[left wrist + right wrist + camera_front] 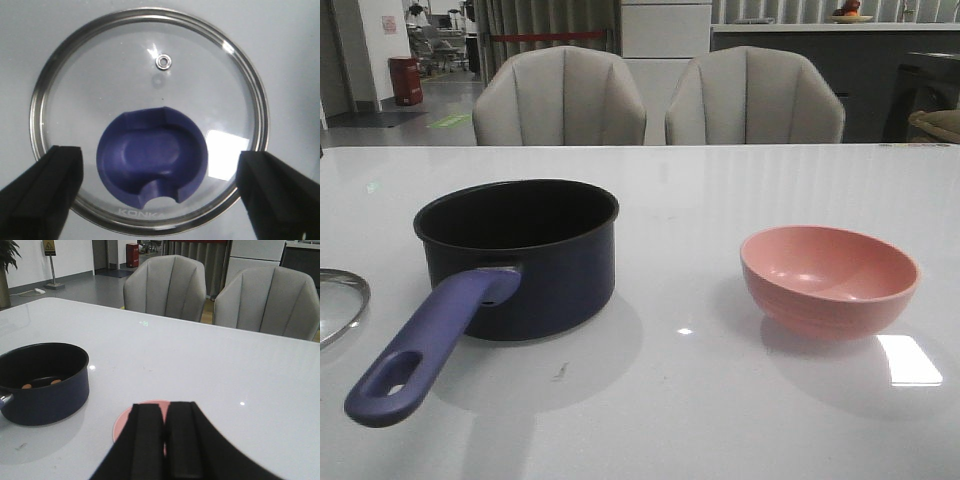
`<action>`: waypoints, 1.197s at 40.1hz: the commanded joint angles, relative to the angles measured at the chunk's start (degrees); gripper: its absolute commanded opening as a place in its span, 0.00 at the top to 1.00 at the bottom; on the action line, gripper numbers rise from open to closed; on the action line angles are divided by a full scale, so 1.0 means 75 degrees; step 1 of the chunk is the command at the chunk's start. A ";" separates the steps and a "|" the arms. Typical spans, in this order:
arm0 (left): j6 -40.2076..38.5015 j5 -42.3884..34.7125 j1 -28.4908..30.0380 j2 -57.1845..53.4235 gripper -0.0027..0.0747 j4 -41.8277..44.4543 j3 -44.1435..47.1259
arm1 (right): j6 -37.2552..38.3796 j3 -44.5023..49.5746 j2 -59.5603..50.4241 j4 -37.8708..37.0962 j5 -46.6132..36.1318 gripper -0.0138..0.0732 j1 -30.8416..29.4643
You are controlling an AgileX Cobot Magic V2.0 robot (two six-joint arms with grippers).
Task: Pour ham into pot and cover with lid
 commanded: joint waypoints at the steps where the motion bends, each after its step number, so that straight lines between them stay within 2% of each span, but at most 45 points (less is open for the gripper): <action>1: -0.0120 -0.0169 -0.0002 -0.0189 0.14 0.0031 -0.0248 | -0.0030 -0.0205 0.0045 0.0012 -0.0666 0.66 0.0020; 30: -0.0120 -0.0307 -0.0002 0.0318 0.15 -0.0091 -0.0248 | -0.0030 -0.0205 0.0045 0.0012 -0.0666 0.66 0.0020; 33: -0.0120 -0.0307 -0.0002 0.0318 0.22 -0.0091 -0.0248 | -0.0030 -0.0205 0.0045 0.0012 -0.0666 0.66 0.0020; 39: -0.0120 -0.0245 -0.0002 0.0318 0.49 -0.0091 -0.0248 | -0.0030 -0.0205 0.0045 0.0012 -0.0666 0.66 0.0020; 43: -0.0120 -0.0245 -0.0002 0.0318 0.62 -0.0091 -0.0248 | -0.0030 -0.0205 0.0045 0.0012 -0.0666 0.66 0.0020; 48: -0.0087 -0.0210 -0.0002 0.0318 0.69 -0.0091 -0.0248 | -0.0030 -0.0205 0.0045 0.0012 -0.0666 0.66 0.0020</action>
